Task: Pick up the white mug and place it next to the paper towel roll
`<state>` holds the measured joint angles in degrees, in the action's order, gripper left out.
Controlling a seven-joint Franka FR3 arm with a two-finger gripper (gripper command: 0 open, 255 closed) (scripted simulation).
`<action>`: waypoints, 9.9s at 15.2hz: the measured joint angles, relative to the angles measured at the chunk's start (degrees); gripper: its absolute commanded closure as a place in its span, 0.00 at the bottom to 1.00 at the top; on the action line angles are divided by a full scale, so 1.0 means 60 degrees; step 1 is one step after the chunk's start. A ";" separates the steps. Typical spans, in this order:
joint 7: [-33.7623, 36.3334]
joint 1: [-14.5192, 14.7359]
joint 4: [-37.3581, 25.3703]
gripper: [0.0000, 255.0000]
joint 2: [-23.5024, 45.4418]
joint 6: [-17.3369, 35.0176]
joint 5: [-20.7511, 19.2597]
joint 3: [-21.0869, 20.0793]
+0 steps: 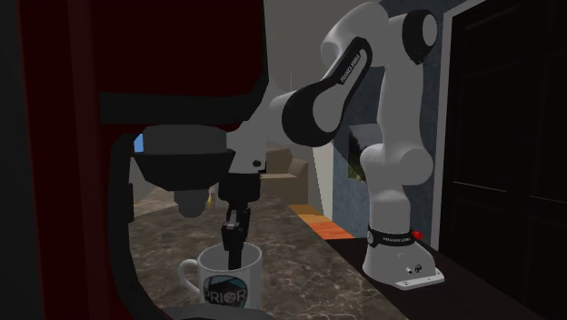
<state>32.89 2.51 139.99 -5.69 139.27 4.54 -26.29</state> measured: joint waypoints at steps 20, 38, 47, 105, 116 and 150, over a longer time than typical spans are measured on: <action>-0.0439 0.0076 -0.1340 1.00 -0.1482 -0.2733 0.0546 0.0326; -0.0475 0.0032 -0.3224 1.00 -0.1967 -0.5085 0.0556 0.0573; -0.0434 -0.0008 -0.4371 1.00 -0.1972 -0.6235 0.0500 0.0654; -0.7549 -0.2167 -0.1286 1.00 -0.3002 -0.4629 -0.0837 0.6092; -0.7652 -0.2168 -0.0113 1.00 -0.2675 -0.3135 -0.0811 0.6175; -0.7846 -0.2109 0.0985 0.00 -0.1864 -0.1215 -0.0666 0.6302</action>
<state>-14.19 -10.14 145.89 -16.87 131.98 0.54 11.52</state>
